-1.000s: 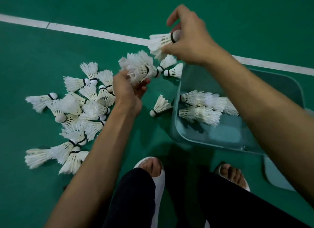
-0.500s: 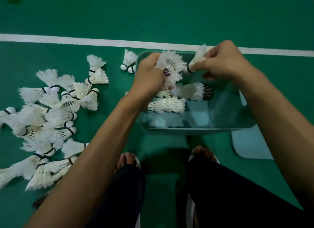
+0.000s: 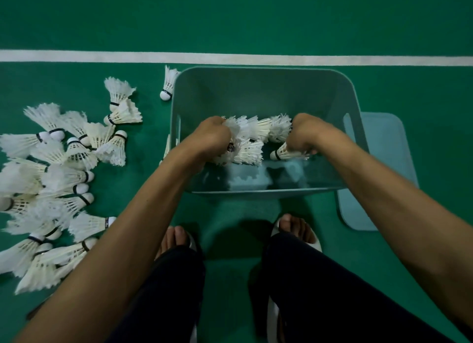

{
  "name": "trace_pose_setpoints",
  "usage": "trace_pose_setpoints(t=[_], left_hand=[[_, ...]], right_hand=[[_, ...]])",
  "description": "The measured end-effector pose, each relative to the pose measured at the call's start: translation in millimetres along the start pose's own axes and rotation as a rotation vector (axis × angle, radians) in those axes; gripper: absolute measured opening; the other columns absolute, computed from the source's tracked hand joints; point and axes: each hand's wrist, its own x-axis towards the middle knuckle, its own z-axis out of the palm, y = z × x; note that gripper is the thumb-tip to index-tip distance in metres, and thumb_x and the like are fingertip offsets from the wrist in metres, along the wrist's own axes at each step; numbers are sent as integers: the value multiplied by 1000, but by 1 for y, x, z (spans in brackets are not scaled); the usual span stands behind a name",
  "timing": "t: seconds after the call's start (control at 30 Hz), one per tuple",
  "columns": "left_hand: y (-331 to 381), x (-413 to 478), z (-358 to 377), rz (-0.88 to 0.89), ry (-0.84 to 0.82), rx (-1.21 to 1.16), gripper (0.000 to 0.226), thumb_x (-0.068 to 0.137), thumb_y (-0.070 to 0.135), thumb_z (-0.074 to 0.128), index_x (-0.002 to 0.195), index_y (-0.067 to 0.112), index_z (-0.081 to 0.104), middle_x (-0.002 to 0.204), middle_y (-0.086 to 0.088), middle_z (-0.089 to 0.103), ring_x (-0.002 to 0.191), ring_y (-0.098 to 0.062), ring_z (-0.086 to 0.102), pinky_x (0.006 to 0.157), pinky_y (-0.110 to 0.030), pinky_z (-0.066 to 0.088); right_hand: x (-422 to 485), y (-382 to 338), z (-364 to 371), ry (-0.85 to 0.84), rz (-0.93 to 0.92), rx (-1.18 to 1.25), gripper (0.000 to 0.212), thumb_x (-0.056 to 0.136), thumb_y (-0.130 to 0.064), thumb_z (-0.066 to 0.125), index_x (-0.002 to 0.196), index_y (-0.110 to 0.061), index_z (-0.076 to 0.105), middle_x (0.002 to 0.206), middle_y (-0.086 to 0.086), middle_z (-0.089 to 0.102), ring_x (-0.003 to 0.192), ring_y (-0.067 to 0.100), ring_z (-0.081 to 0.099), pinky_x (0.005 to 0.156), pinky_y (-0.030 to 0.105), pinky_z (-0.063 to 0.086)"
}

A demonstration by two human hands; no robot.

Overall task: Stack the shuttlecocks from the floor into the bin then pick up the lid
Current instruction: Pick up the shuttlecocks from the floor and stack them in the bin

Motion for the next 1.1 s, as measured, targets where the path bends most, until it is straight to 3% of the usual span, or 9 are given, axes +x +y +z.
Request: trace_pose_setpoints(t=[0.07,0.17,0.37,0.47,0.57,0.67,0.77,0.93,1.1], left_hand=[[3,0,-1,-12,-2,-28,43,85,-11,37,120,-1,58,121,-26,64,86,-30,62,55,-25,48],[8,-8,-1,-14,19,-62,34,82,-17,37,106,-3,56,98,-20,58,69,-22,55,41,-22,46],[10,-14,2,8,78,-139,42,82,-16,36,114,1,58,99,-12,58,89,-29,55,86,-48,52],[9,-11,6,-7,81,-218,36,78,-15,37,99,6,58,98,-13,57,88,-30,54,98,-59,52],[8,-8,8,-25,63,-237,33,77,-14,39,93,7,57,86,-7,53,85,-29,53,95,-56,52],[9,-5,7,-26,66,-234,31,78,-14,40,96,5,56,89,-7,53,94,-31,53,102,-60,51],[9,-6,5,-53,82,-311,24,77,-9,43,86,10,55,109,-15,59,101,-34,57,100,-61,52],[15,-11,8,-87,89,-486,21,81,-8,42,80,12,49,132,-12,56,119,-38,56,92,-50,58],[18,-12,10,-120,57,-587,14,85,0,42,78,11,49,97,-7,59,96,-31,58,75,-39,57]], right_hand=[[6,-4,6,-95,13,78,16,95,-3,61,85,-2,49,75,14,56,47,20,56,45,29,51],[11,-11,19,-186,46,286,16,97,-3,64,101,-1,48,82,15,55,61,22,60,65,37,63],[22,-7,29,-166,135,606,17,91,6,63,108,7,61,80,17,63,67,28,64,88,47,60],[21,0,22,-28,155,575,20,85,-2,76,101,0,66,85,13,64,64,23,60,71,37,62],[19,-1,23,-83,199,657,13,85,-1,75,91,-4,65,72,7,57,53,15,45,46,25,42],[21,-10,31,-206,282,809,22,94,-1,63,74,-10,57,56,0,51,50,12,45,50,24,42],[24,-19,36,-185,317,826,24,98,-3,57,76,-12,56,42,-3,51,47,11,48,55,29,49],[29,-13,32,-280,249,783,27,102,-2,50,118,-14,68,68,0,50,57,12,48,64,33,55],[18,-4,22,-243,142,682,29,96,-7,65,125,-4,63,88,15,68,67,25,67,70,40,63]])
